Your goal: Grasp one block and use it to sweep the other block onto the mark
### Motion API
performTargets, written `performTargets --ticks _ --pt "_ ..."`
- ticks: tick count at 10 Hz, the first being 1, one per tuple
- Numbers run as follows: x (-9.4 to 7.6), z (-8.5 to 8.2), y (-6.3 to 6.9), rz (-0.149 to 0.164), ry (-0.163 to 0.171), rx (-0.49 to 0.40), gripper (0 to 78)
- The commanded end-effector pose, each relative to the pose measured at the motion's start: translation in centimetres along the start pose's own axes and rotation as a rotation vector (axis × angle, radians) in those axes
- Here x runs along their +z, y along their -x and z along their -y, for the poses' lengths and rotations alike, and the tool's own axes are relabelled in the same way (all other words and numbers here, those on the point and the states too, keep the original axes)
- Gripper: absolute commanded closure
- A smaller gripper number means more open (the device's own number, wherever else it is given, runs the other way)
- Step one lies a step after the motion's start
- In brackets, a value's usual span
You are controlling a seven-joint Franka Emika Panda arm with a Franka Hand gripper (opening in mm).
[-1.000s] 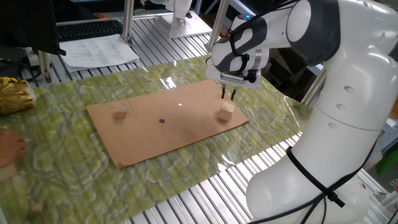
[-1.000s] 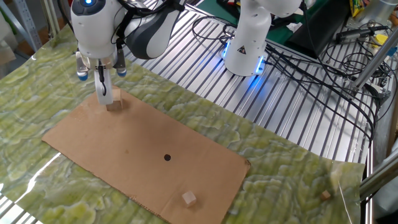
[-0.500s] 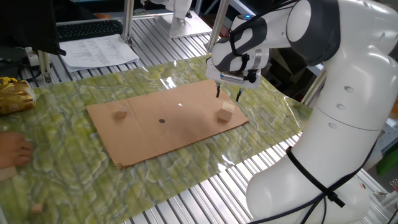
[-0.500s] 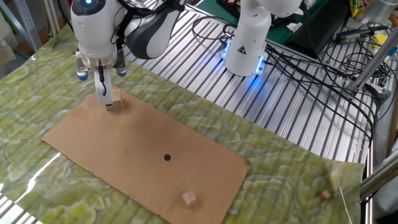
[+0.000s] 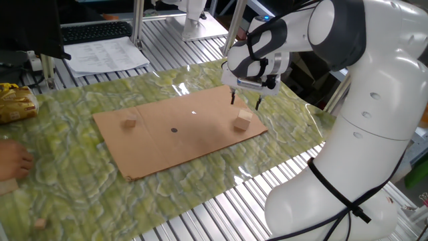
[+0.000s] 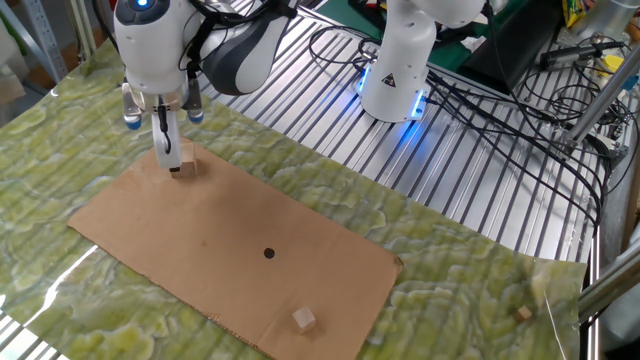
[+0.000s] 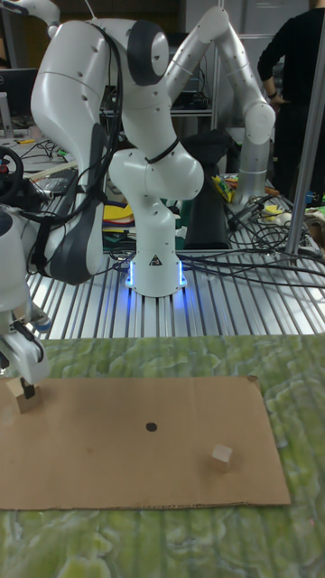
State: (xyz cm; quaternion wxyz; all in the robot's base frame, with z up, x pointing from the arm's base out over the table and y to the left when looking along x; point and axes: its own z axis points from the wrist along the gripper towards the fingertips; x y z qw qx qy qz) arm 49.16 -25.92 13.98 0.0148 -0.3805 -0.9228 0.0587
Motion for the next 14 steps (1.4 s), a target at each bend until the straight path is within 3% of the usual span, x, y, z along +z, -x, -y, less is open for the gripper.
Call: performTargets --ticks 1,7,10,14 --pt "1.3 1.6 -0.6 -0.087 0.088 -0.038 0.1" --pt "2.0 2.2 -0.9 -0.066 0.113 -0.019 0.1" --pt "3.2 2.1 -1.0 -0.048 0.132 -0.007 0.1" --pt "4.3 2.1 -1.1 -0.046 0.143 -0.015 0.1"
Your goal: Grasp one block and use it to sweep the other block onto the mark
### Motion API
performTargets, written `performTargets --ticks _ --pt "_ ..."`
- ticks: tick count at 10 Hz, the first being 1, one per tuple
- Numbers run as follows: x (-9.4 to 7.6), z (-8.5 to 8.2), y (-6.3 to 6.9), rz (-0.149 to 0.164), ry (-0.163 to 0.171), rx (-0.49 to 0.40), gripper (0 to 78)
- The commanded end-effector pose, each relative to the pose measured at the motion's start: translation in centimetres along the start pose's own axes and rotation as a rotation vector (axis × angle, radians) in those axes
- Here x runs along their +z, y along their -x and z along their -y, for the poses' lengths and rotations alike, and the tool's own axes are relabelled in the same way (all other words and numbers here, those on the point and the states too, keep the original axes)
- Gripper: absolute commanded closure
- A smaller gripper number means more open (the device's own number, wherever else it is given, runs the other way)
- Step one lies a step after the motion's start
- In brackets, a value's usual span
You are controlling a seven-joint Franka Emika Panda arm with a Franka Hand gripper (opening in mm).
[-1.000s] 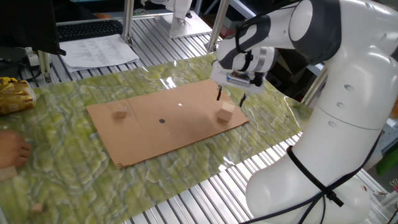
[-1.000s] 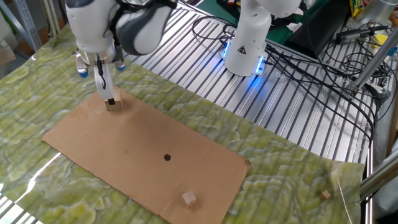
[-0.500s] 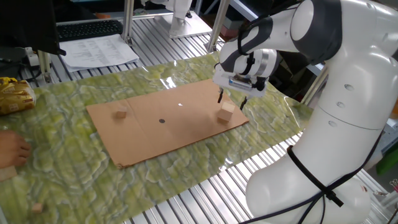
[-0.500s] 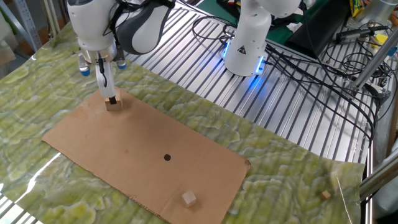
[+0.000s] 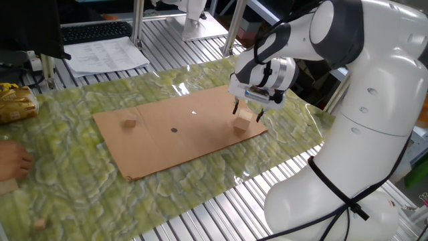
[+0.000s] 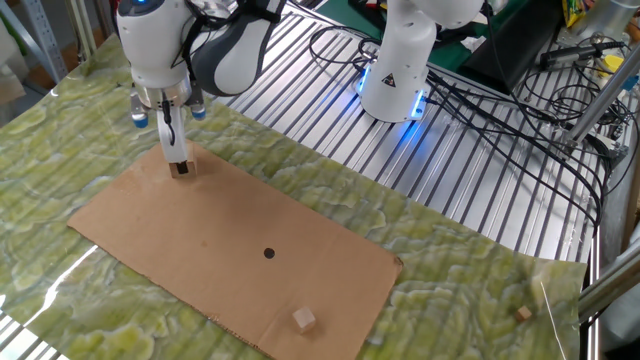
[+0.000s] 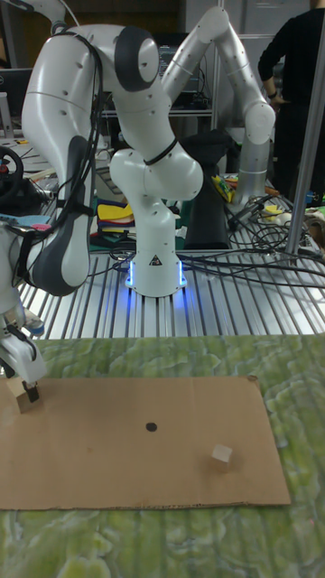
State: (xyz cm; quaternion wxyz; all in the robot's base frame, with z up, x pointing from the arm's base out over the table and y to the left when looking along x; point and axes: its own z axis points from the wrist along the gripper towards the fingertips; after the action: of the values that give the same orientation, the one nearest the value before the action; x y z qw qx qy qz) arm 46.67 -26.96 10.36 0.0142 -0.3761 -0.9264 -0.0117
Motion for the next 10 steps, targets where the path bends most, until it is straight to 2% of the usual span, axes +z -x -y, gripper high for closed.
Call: performTargets --ticks 1,2,5,8,10 --pt "0.6 0.1 0.03 0.004 0.017 -0.003 0.1" --pt "0.86 0.12 0.02 -0.004 0.026 -0.003 0.1" --pt "1.47 0.19 0.0 0.007 0.029 -0.005 0.1" --pt "1.36 0.04 -0.05 0.036 0.008 -0.012 0.1" --pt "1.1 -0.28 -0.14 0.04 0.003 -0.006 0.1"
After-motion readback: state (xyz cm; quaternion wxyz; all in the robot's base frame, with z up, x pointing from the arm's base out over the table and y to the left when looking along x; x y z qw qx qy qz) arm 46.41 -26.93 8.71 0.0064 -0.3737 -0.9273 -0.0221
